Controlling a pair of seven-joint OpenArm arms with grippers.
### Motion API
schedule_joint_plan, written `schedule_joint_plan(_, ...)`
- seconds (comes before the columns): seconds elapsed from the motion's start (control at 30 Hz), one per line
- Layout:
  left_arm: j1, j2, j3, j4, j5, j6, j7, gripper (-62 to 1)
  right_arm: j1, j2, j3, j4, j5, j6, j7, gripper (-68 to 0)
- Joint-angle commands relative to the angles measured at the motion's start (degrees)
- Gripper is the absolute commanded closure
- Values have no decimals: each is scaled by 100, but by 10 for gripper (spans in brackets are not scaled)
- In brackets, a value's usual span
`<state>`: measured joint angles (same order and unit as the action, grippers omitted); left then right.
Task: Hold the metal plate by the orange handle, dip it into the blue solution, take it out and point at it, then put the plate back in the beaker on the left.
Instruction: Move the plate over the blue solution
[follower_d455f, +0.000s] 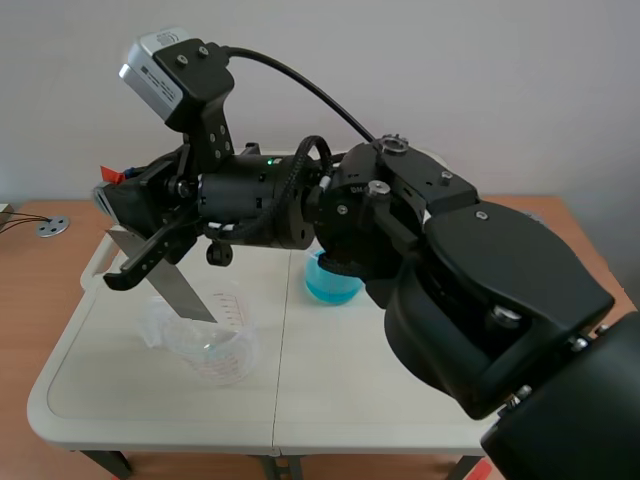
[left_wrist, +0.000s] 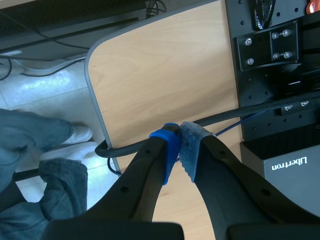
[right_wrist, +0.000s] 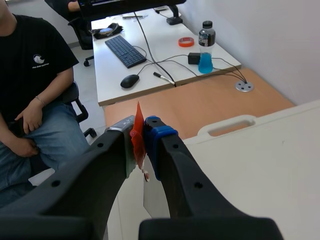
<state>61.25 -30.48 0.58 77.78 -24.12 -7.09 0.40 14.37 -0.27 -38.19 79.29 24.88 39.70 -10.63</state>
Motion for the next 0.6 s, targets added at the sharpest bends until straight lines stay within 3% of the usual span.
schedule_joint_plan(0.0, 44, 15, -15, 103, -33, -13, -57, -27, 13, 11, 151, 256, 76, -24, 4, -15)
schedule_joint_plan(0.23, 24, 13, -15, 105, -33, -11, -79, -27, -122, 33, 516, 817, 79, -22, -260, -15)
schedule_joint_plan(0.57, -50, -4, -17, 269, -28, -7, -59, -27, -120, 492, 835, 1427, 153, -24, -256, -15)
